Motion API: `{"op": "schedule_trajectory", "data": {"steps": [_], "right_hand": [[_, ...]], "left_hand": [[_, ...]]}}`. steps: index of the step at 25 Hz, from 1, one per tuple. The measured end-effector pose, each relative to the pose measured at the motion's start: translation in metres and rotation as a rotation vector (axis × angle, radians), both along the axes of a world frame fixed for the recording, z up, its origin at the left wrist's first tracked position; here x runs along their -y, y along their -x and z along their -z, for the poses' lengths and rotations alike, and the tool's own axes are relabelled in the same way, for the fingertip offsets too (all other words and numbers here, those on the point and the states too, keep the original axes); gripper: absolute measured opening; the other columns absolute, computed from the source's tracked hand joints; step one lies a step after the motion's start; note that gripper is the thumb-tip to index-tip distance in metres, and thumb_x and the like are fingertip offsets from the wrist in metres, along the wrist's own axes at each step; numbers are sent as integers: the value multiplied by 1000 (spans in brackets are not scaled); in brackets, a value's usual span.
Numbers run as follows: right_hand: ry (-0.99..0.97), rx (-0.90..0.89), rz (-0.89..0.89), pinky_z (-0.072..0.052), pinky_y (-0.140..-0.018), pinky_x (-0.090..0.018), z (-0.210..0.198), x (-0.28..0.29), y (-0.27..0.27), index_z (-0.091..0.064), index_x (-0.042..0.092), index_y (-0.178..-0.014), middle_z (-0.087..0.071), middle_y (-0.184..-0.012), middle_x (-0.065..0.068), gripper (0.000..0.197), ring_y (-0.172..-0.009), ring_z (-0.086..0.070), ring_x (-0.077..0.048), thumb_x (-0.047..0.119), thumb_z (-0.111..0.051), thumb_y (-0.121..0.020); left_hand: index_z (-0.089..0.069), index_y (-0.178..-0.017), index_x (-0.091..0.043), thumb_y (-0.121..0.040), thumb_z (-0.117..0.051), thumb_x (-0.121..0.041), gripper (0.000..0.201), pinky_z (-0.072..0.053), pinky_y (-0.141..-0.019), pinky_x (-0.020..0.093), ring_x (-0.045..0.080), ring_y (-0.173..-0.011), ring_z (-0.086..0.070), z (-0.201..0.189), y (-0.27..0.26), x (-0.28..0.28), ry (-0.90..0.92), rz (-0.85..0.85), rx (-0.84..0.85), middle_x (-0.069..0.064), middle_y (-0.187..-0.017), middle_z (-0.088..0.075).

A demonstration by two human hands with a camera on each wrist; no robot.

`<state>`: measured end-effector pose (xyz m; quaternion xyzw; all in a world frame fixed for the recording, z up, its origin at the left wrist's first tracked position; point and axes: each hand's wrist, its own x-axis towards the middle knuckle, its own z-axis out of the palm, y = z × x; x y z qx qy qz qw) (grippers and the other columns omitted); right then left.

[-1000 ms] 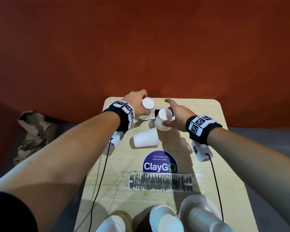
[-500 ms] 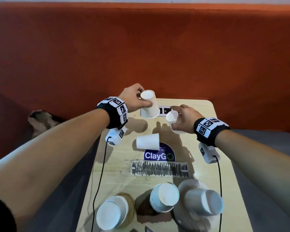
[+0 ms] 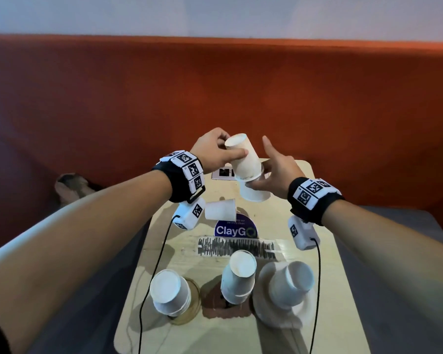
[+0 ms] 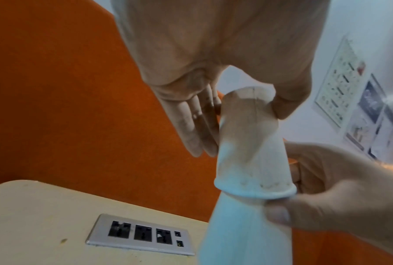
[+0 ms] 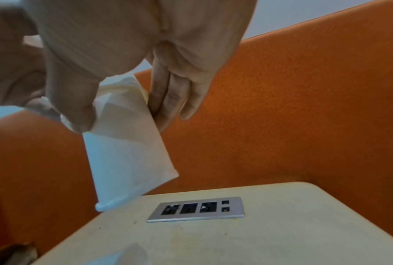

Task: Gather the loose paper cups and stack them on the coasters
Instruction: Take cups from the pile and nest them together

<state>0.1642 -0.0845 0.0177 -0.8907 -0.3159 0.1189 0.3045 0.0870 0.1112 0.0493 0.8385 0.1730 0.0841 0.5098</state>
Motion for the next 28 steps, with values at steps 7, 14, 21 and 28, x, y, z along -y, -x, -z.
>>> {"op": "schedule_trajectory", "data": {"steps": [7,14,21,28], "right_hand": [[-228,22,76,-49,-75,-20,-15,23,10,-26,33,-154,-58,-124,6,114,-94,-64,-13,30,-93,-62],[-336,-107,-86,-60,-84,-44,-18,27,28,-46,34,-142,-57,-139,5,101,-87,-74,-16,28,-93,-53],[-514,-83,-40,-60,-86,-38,-41,20,40,-58,26,-124,-72,-111,5,67,-98,-71,-11,19,-88,-64],[-462,-75,-111,-55,-94,-31,-49,5,45,-29,29,-151,-64,-123,9,103,-107,-66,-10,22,-87,-67]], "left_hand": [[-55,-107,-20,-78,-75,-45,43,-60,-72,35,18,-85,-73,-22,19,25,-83,-5,35,-4,-95,-74],[-56,-113,-24,-80,-72,-48,43,-61,-66,33,12,-86,-68,-35,38,48,-213,-47,21,-7,-98,-66],[-48,-134,-25,-87,-57,-62,60,-54,-90,48,22,-101,-67,-46,47,76,467,26,-132,1,-114,-68],[-54,-131,-13,-80,-81,-26,59,-62,-75,40,26,-102,-72,-43,29,70,506,-81,59,11,-117,-71]]}}
